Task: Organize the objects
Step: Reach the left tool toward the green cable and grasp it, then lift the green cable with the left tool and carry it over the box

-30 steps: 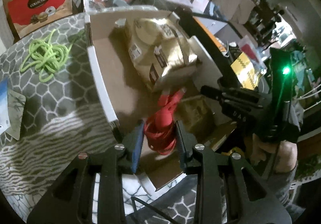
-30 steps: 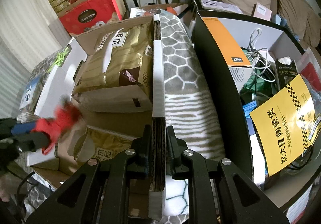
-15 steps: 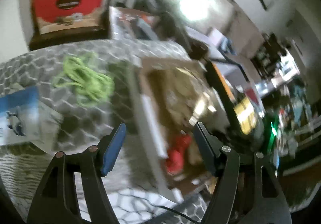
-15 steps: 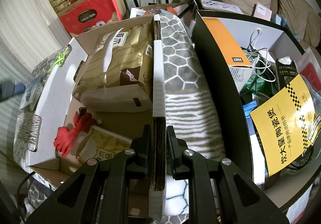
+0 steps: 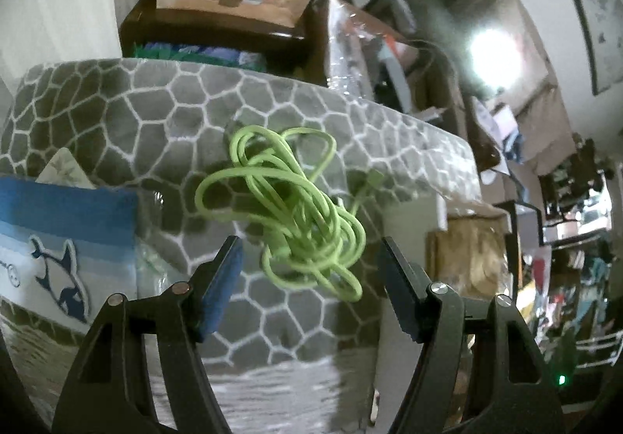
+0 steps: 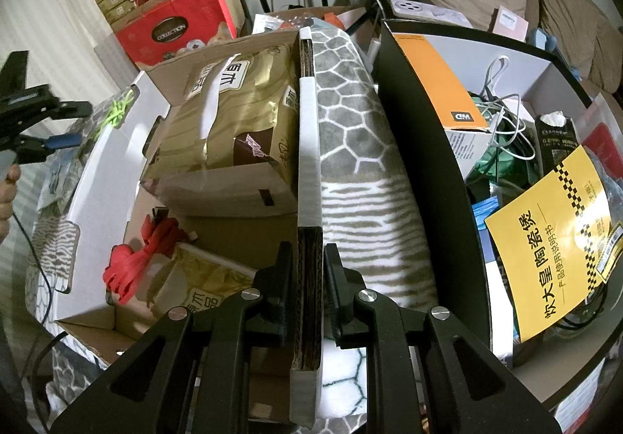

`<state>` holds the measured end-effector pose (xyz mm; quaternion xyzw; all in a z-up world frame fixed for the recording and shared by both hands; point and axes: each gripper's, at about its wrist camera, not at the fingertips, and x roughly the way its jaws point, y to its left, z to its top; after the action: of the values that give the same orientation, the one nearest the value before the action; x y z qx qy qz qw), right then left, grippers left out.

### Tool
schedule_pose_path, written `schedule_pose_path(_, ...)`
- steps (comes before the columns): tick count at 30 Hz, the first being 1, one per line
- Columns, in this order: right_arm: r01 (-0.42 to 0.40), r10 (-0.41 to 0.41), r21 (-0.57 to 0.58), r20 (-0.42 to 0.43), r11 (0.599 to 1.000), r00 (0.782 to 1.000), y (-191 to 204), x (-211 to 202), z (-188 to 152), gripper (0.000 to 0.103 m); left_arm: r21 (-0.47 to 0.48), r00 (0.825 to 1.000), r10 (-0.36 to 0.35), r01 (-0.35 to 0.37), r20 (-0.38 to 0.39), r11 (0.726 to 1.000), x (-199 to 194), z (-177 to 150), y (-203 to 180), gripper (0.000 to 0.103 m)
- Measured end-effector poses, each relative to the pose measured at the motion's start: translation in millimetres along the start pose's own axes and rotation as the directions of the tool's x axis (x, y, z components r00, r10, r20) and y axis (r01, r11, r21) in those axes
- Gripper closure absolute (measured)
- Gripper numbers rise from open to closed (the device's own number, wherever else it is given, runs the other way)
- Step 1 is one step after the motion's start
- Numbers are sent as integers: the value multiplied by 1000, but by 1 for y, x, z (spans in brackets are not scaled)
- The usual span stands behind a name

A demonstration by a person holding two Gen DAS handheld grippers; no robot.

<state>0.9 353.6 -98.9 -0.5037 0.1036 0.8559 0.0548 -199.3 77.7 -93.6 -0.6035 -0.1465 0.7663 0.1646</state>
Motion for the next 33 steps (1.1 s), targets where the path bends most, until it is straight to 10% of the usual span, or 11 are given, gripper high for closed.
schedule_pose_path(15, -1, 1, -4, -4, 1000, 1000, -1, 2, -2, 86, 19, 991, 134, -134, -11, 991, 35, 23, -24, 37)
schedule_pose_path(19, -2, 2, -3, -6, 1000, 1000, -1, 3, 0, 86, 54, 979, 201, -202, 18, 978, 39, 22, -29, 66)
schedule_pose_path(25, -1, 1, -4, -7, 1000, 1000, 0, 3, 0, 86, 98, 984, 171, -176, 56, 980, 31, 16, -35, 90)
schedule_pose_path(33, -3, 3, -2, -8, 1000, 1000, 0, 5, -1, 86, 182, 997, 14, -27, 73, 983, -6, -8, -62, 92)
